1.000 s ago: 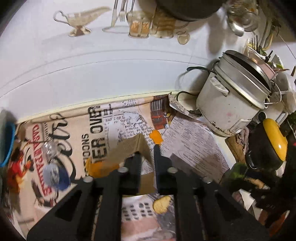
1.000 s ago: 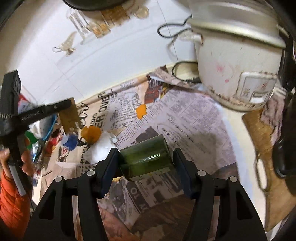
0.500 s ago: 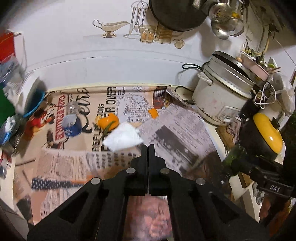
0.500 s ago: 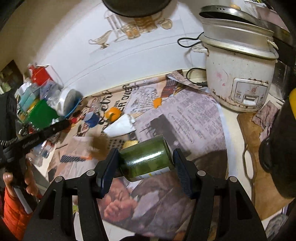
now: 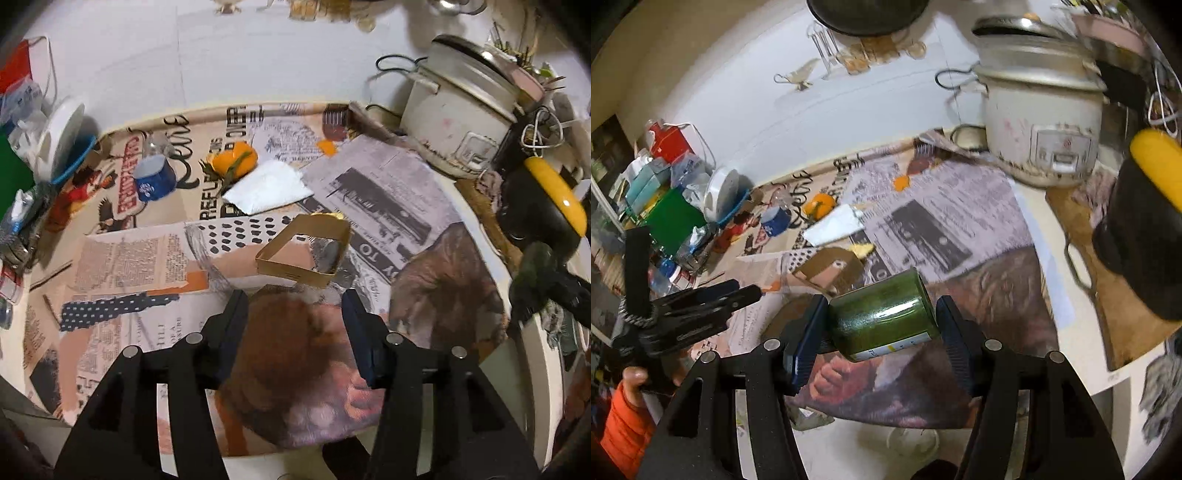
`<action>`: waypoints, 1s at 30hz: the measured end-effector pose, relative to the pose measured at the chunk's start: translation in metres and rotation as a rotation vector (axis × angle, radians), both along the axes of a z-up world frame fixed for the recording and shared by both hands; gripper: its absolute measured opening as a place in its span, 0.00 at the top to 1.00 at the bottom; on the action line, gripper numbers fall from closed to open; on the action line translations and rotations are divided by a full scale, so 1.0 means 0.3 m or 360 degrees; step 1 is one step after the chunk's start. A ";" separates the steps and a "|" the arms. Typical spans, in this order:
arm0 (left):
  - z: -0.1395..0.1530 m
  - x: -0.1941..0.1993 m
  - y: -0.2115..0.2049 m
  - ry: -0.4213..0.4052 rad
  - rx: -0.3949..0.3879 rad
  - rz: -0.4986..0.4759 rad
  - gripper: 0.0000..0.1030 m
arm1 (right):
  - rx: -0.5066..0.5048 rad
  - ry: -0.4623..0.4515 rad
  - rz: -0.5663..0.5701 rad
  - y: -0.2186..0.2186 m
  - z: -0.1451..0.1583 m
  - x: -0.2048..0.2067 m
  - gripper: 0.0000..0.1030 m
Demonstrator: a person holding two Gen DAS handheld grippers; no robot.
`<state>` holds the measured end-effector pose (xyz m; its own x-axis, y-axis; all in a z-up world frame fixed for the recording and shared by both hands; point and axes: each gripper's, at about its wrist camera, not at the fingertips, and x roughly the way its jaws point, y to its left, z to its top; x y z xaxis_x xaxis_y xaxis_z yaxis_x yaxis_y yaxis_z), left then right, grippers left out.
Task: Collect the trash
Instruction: 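Grasp the brown cardboard piece with the left tool while the right tool holds the green can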
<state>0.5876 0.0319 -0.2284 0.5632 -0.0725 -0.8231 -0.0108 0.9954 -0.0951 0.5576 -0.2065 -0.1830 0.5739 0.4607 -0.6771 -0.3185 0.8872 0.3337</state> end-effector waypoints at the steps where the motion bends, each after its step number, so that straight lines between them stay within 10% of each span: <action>1: -0.017 0.015 0.005 0.0013 -0.0003 0.0000 0.50 | -0.0006 0.0012 0.0003 -0.004 -0.011 0.005 0.45; 14: -0.222 0.374 -0.050 0.0281 -0.0150 -0.0027 0.48 | -0.0056 0.0072 0.0052 -0.128 -0.065 0.160 0.45; 24: -0.200 0.326 -0.138 0.0354 -0.0164 -0.0046 0.48 | -0.0049 0.0111 0.0132 -0.158 -0.077 0.241 0.45; 30: -0.199 0.313 -0.189 0.0379 -0.0144 -0.0082 0.28 | -0.0028 0.0119 0.0177 -0.156 -0.071 0.272 0.45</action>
<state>0.6814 -0.0248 -0.2880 0.3477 -0.1756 -0.9210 0.0067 0.9827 -0.1849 0.6391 -0.2534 -0.2044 0.4678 0.5064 -0.7244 -0.3900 0.8538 0.3450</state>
